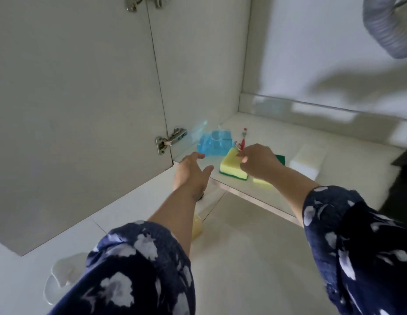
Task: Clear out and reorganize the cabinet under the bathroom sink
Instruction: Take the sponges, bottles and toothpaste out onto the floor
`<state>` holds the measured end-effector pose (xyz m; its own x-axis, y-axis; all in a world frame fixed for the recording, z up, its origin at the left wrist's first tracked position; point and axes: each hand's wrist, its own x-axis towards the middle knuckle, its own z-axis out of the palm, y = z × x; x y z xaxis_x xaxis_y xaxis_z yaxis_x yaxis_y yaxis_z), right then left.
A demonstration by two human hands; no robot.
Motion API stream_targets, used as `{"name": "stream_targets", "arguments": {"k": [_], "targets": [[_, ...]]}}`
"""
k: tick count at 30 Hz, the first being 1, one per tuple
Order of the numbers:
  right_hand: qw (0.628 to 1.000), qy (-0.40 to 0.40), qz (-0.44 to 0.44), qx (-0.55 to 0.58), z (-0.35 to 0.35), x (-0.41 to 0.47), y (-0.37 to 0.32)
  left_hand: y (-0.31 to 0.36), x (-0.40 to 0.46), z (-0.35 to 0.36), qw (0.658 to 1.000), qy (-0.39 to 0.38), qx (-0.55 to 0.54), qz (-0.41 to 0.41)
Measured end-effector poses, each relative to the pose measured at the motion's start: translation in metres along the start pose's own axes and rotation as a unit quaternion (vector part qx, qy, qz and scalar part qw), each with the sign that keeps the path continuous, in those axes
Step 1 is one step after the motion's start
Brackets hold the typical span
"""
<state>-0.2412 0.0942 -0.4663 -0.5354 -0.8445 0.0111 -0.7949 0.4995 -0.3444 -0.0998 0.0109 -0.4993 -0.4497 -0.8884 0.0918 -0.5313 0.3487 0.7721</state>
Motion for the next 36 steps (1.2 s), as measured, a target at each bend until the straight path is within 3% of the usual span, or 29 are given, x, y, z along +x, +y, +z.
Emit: {"name": "stream_targets", "arguments": {"k": [3, 9, 13, 21, 31, 36], "targets": [[0.999, 0.028, 0.024, -0.022, -0.019, 0.022, 0.020, 0.020, 0.017, 0.011, 1.000, -0.013, -0.002, 0.006], [0.976, 0.052, 0.132, 0.163, -0.016, 0.092, 0.055, 0.050, 0.057, 0.053, 0.998, -0.054, -0.013, -0.011], [0.964, 0.074, 0.171, 0.187, 0.003, 0.139, 0.069, 0.062, 0.078, 0.084, 0.997, -0.036, -0.054, -0.045], [0.918, -0.005, 0.181, 0.353, 0.020, 0.195, 0.085, 0.069, 0.112, 0.113, 0.993, -0.081, -0.002, -0.083], [0.888, -0.050, 0.227, 0.398, 0.021, 0.194, 0.094, 0.059, 0.129, 0.128, 0.994, -0.074, 0.032, -0.077], [0.855, -0.042, 0.254, 0.450, 0.008, 0.184, 0.087, 0.058, 0.122, 0.133, 0.995, -0.056, -0.030, -0.074]]}}
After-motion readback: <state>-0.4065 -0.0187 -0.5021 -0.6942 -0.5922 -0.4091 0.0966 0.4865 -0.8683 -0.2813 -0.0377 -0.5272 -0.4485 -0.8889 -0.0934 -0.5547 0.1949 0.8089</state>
